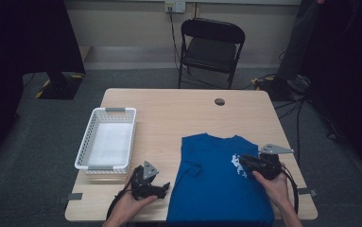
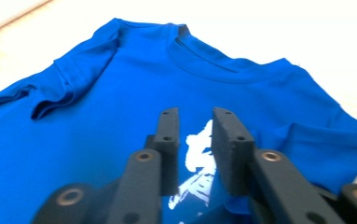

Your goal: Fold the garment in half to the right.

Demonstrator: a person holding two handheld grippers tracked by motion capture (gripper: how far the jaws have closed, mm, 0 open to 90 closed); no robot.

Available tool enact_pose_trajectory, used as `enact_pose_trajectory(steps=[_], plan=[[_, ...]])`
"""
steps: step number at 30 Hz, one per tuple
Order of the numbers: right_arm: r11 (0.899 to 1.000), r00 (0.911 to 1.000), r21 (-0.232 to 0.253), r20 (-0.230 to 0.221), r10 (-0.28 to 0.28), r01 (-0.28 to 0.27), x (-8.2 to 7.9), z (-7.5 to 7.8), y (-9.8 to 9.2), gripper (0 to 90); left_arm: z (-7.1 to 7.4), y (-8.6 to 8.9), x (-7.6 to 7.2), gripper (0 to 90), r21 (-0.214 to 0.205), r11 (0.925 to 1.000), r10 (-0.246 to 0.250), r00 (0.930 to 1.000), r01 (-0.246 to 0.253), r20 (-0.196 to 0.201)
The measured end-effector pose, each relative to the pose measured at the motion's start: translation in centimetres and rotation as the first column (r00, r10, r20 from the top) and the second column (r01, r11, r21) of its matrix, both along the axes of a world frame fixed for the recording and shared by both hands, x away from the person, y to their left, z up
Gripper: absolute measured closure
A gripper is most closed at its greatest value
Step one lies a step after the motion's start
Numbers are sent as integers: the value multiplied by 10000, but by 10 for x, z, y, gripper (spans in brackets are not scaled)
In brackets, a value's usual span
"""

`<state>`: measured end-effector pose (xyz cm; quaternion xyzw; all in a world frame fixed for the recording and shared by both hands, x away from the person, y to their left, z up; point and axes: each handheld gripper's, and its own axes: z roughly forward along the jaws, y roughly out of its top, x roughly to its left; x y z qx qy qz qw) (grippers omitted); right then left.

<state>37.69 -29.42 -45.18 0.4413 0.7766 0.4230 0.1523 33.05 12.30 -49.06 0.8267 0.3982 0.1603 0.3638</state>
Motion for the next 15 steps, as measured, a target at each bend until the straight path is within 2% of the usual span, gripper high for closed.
enact_pose_trajectory(steps=[9, 15], plan=[[9989, 9988, -140, 195, -454, 457, -11, 11, -22, 608, -1, 0, 0, 112, -56, 10000, 23, 10000, -22, 86], [9957, 9959, -278, 214, -876, 882, -21, 11, -42, 568, -3, 1, 1, 103, -169, 9999, -12, 9998, 15, 203]])
